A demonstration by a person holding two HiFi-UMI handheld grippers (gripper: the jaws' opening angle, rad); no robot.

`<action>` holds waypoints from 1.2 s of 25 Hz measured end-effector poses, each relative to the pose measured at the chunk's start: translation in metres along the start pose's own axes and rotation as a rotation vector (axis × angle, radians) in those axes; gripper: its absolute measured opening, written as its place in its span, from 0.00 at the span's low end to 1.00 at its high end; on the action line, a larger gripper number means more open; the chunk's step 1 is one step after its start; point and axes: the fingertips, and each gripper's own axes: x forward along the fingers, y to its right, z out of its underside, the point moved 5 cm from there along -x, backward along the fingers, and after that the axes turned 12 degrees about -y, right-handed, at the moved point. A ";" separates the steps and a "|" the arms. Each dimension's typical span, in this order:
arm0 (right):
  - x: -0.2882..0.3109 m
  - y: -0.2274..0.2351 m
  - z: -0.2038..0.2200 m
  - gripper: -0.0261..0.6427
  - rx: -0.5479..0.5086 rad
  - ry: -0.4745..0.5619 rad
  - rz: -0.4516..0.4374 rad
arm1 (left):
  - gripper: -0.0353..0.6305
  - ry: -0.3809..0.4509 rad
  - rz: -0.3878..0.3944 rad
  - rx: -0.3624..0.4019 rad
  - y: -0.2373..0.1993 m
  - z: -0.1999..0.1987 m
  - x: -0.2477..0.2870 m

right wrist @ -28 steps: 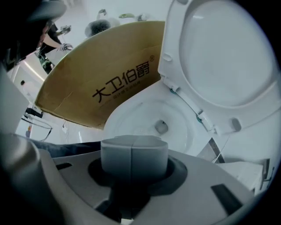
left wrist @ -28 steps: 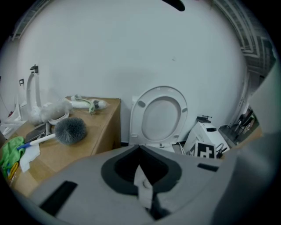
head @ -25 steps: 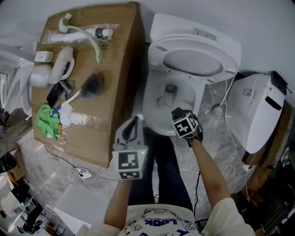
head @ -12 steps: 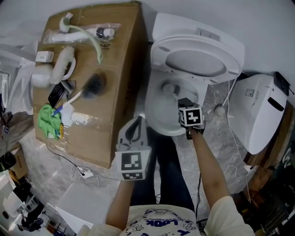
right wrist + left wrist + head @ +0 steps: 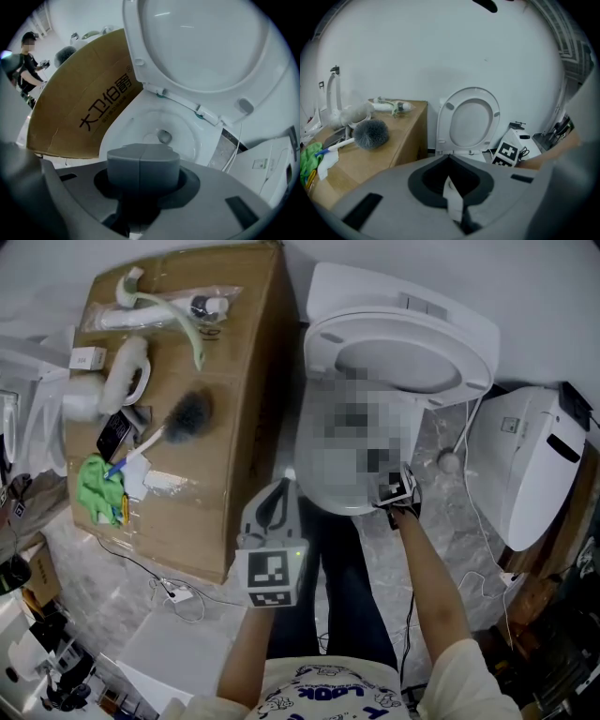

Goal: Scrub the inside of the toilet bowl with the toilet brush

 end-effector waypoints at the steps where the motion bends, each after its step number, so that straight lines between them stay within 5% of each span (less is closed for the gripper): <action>1: -0.001 -0.001 0.006 0.28 -0.032 -0.038 -0.016 | 0.06 0.000 0.003 0.001 0.001 0.000 0.000; 7: -0.017 0.002 0.019 0.28 -0.269 -0.131 -0.111 | 0.06 -0.004 0.016 0.008 0.006 -0.002 0.002; 11: -0.017 0.008 0.022 0.28 -0.274 -0.154 -0.118 | 0.06 -0.004 0.016 0.007 0.007 -0.003 0.004; 18: 0.009 0.009 0.015 0.28 -0.230 -0.109 0.060 | 0.06 -0.013 0.009 0.002 0.007 -0.001 0.006; 24: 0.016 0.007 0.001 0.28 -0.395 -0.116 0.256 | 0.06 -0.015 0.002 0.005 0.003 0.000 0.004; 30: -0.006 0.027 -0.008 0.28 -0.419 -0.072 0.356 | 0.06 -0.006 -0.006 -0.004 -0.004 -0.004 0.002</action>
